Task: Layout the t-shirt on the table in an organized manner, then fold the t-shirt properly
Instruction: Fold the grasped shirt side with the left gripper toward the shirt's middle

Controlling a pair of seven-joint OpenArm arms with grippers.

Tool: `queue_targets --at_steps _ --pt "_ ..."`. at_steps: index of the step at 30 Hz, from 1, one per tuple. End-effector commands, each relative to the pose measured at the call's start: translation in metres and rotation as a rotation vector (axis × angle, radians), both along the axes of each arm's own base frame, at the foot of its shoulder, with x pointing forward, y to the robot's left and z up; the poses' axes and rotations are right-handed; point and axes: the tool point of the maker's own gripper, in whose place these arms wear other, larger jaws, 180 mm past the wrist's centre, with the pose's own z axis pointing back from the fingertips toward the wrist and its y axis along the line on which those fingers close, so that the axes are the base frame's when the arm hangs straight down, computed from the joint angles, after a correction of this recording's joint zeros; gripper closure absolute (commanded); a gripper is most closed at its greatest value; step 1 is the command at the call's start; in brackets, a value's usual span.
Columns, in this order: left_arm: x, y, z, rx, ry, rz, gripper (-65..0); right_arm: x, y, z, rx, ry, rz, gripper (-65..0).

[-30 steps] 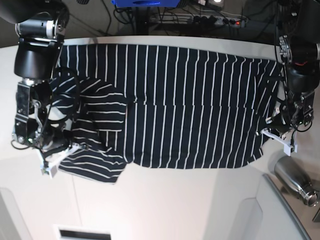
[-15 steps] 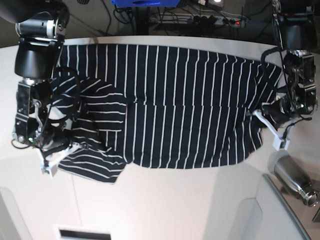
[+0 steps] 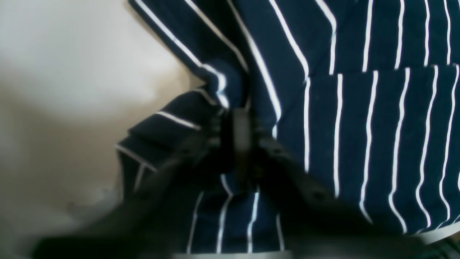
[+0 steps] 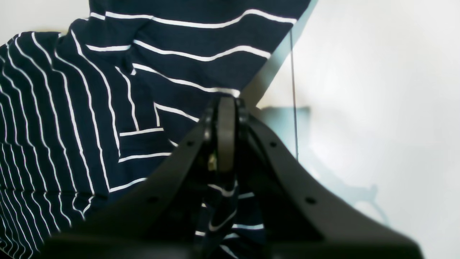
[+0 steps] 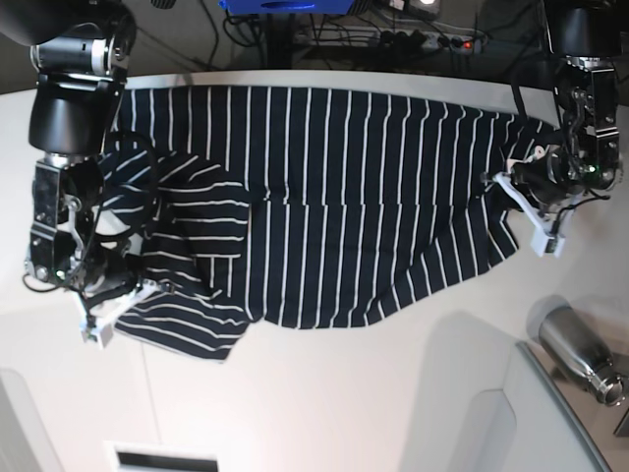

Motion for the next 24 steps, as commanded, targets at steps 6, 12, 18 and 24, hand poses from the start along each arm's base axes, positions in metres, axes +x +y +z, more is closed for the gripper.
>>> queue_targets --at_steps 6,12,18,24 --pt "0.018 0.051 0.039 0.04 -0.124 0.129 -44.3 0.016 -0.004 0.019 -0.004 -0.063 -0.005 0.0" --pt "0.047 0.078 0.053 -0.004 -0.187 0.239 -43.1 0.016 -0.004 0.018 -0.004 -0.061 -0.005 0.0" --pt "0.077 0.088 0.03 -0.118 -0.207 0.356 -43.1 0.016 -0.004 0.018 -0.004 -0.061 -0.005 0.0" --pt "0.094 0.067 -0.002 -0.192 -0.214 0.31 -43.1 0.016 -0.007 0.018 -0.01 -0.06 -0.006 0.0"
